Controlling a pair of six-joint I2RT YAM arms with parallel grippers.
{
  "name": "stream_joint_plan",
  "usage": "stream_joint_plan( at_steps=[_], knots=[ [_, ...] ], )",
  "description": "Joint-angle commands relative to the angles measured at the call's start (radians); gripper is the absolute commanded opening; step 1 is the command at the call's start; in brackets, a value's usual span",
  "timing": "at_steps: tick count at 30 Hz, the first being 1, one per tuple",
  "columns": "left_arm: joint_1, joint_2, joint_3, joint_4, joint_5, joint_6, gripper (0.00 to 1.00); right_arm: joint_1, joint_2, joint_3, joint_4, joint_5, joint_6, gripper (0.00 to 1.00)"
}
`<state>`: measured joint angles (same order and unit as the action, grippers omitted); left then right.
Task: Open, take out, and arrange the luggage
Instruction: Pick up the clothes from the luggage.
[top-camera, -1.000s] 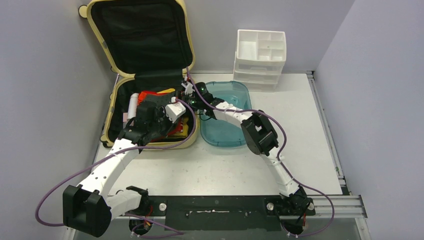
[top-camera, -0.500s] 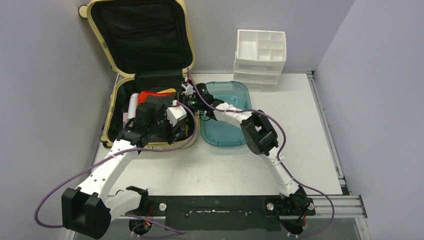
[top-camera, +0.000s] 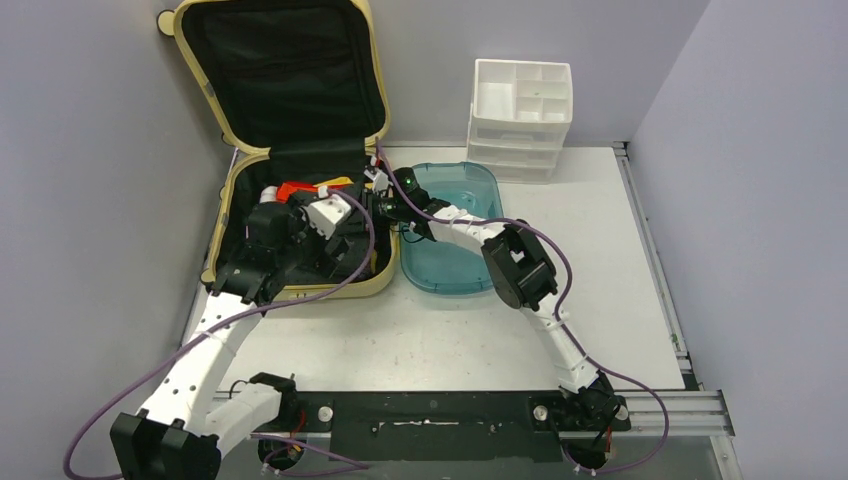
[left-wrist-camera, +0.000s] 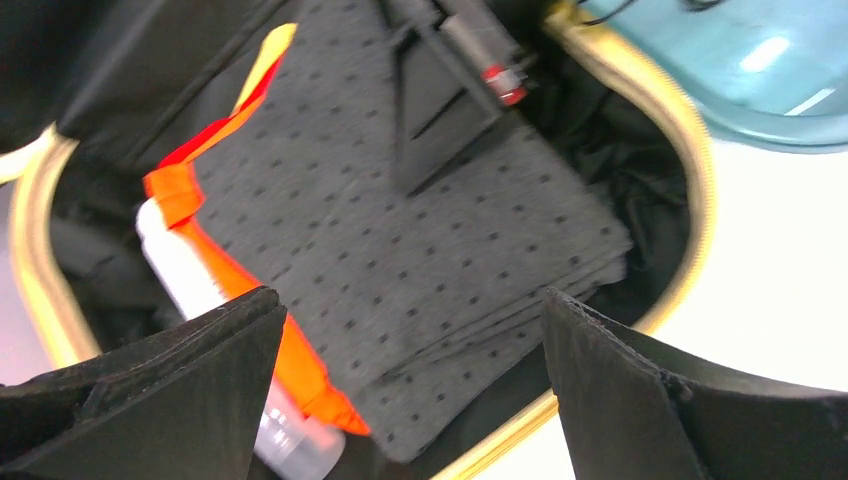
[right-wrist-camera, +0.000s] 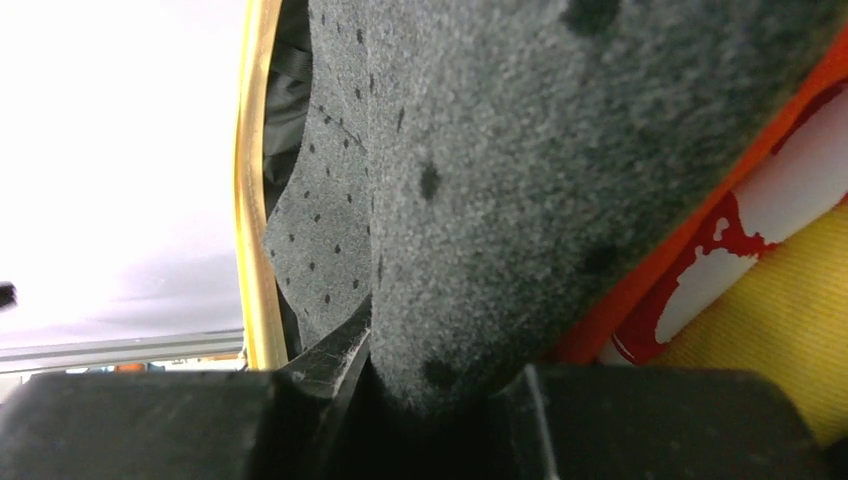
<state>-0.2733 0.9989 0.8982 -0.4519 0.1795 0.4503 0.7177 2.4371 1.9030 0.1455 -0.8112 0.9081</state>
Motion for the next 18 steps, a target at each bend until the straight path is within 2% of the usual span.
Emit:
stream_joint_plan(
  at_steps=[1,5,12,18],
  knots=[
    [0.041,-0.068,-0.003,-0.016,-0.169,-0.018,0.97,0.0,-0.111,0.018,-0.063,0.004,-0.088,0.0],
    [0.122,-0.127,-0.067,-0.065,-0.213,0.014,0.97,-0.006,-0.169,0.007,-0.128,0.035,-0.142,0.0],
    [0.304,-0.247,-0.212,-0.077,-0.089,0.032,0.97,-0.041,-0.301,-0.106,-0.14,0.062,-0.16,0.0],
    [0.324,-0.273,-0.296,-0.019,-0.089,0.003,0.97,-0.101,-0.375,-0.205,-0.201,0.094,-0.246,0.0]
  ],
)
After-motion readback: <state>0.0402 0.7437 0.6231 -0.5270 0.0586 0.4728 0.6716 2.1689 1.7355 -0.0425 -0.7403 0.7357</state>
